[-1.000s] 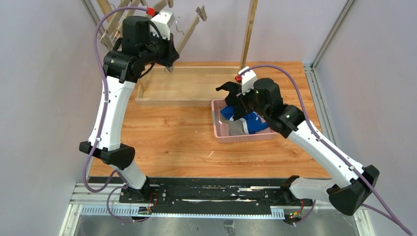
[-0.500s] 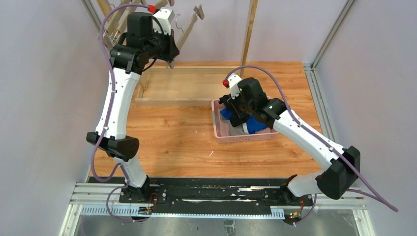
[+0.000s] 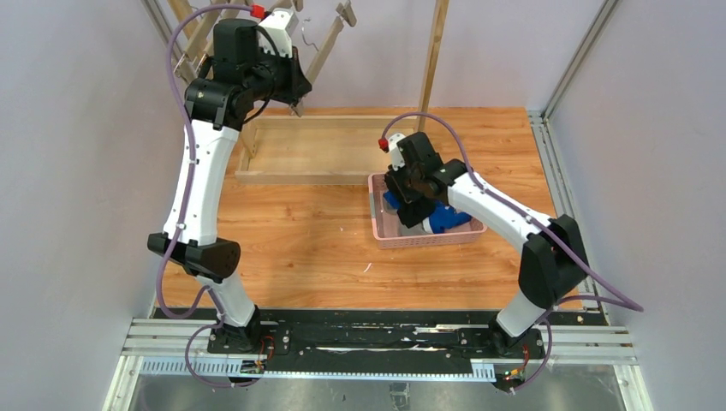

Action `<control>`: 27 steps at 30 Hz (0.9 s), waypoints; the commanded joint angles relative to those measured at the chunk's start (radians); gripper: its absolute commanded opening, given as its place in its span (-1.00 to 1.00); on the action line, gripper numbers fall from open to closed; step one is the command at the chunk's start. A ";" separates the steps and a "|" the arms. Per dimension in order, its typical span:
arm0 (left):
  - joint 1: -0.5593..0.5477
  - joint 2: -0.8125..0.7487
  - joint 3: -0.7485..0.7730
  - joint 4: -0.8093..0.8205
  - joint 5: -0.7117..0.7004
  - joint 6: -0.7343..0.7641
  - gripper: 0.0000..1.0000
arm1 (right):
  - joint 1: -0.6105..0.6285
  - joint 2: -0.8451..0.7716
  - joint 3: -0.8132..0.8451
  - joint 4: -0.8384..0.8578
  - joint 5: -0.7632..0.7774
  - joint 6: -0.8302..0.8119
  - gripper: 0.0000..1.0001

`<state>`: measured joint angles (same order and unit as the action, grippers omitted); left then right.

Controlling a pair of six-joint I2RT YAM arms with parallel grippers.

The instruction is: Remove the underwear clipped to the hanger

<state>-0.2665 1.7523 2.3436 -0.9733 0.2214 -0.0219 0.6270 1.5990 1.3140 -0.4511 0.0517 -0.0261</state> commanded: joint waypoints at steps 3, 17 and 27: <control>0.013 -0.050 0.007 0.044 0.010 0.020 -1.00 | -0.019 0.104 0.046 0.020 -0.070 0.050 -0.99; 0.029 -0.005 0.112 0.118 0.012 0.000 -1.00 | 0.005 0.082 -0.028 0.009 -0.059 0.054 0.33; 0.052 0.028 0.115 0.196 0.002 -0.002 -1.00 | 0.034 -0.001 -0.059 0.003 -0.025 0.042 0.37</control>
<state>-0.2344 1.7599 2.4302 -0.8673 0.2222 -0.0231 0.6342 1.6306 1.2881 -0.4446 -0.0071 0.0261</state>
